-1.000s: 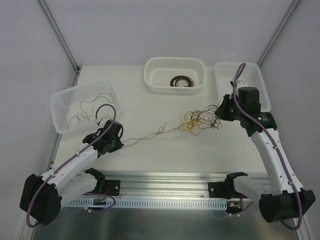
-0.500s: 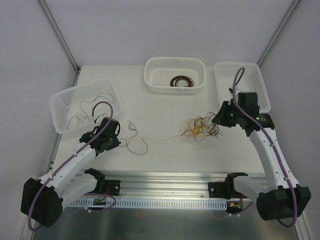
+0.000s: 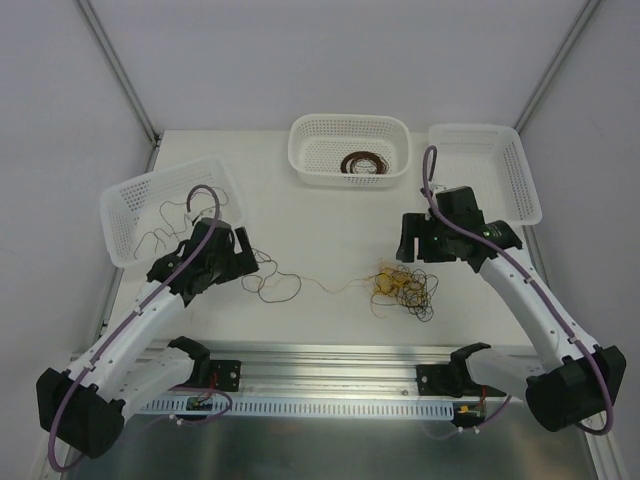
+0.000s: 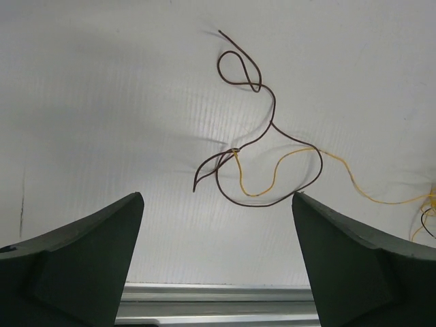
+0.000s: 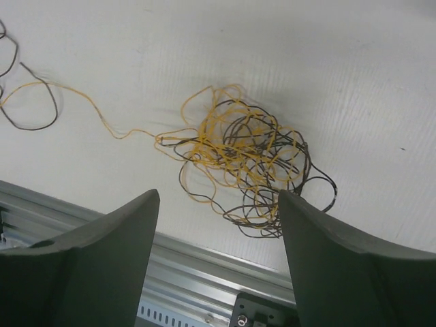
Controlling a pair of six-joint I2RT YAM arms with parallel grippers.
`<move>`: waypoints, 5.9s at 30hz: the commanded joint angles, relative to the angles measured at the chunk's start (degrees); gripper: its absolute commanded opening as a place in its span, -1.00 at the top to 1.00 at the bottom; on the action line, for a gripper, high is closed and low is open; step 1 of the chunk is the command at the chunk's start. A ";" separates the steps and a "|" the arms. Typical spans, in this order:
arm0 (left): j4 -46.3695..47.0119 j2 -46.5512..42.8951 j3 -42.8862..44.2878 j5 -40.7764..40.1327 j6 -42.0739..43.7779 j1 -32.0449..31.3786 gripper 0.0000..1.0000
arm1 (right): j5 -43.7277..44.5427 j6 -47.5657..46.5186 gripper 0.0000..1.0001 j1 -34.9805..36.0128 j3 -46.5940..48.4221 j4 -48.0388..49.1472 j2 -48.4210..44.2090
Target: Untangle the cables
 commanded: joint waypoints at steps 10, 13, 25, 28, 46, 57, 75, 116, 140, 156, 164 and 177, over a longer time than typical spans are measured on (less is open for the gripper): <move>3.32 21.96 10.75 2.77 0.81 0.43 -0.66 | -0.38 -0.93 -0.59 14.81 0.26 11.46 2.98; 4.99 27.84 12.86 1.46 -0.95 0.35 -0.57 | 0.50 -0.76 -0.59 17.53 -0.09 13.04 5.88; 13.25 41.32 14.44 -2.15 -6.40 0.35 -0.03 | 1.47 2.32 -0.59 21.32 -5.71 24.73 16.43; 13.52 42.81 14.71 -3.56 -6.14 0.35 0.22 | 1.73 2.41 -0.59 21.32 -6.33 25.53 18.45; 12.38 17.70 19.95 -6.20 8.97 -0.01 1.00 | 5.08 7.14 -0.44 17.46 -14.94 21.31 17.50; 7.37 11.70 50.28 -5.05 26.20 -0.01 1.00 | -1.78 11.28 -0.39 6.21 -22.15 23.42 14.94; 5.69 12.14 63.04 -18.74 40.69 0.08 1.00 | -1.34 10.67 -0.38 2.77 -24.25 21.92 12.92; 6.48 16.09 43.19 30.20 20.32 -3.68 1.00 | -20.14 3.46 -0.44 16.13 9.57 32.11 -2.38; 8.07 16.98 40.64 27.82 17.68 -8.36 1.00 | -22.44 2.76 0.56 24.57 15.73 45.14 14.51; 7.98 1.43 22.10 22.37 28.40 -8.18 0.48 | -4.78 -9.63 0.99 23.25 29.43 20.45 12.48; 7.98 -4.99 14.02 16.23 27.53 -8.27 -0.31 | 1.38 -13.67 0.99 20.80 41.56 14.19 16.26; 9.03 -6.58 0.56 8.13 15.58 -8.18 -0.98 | 4.02 -18.95 0.99 11.22 57.03 30.35 27.59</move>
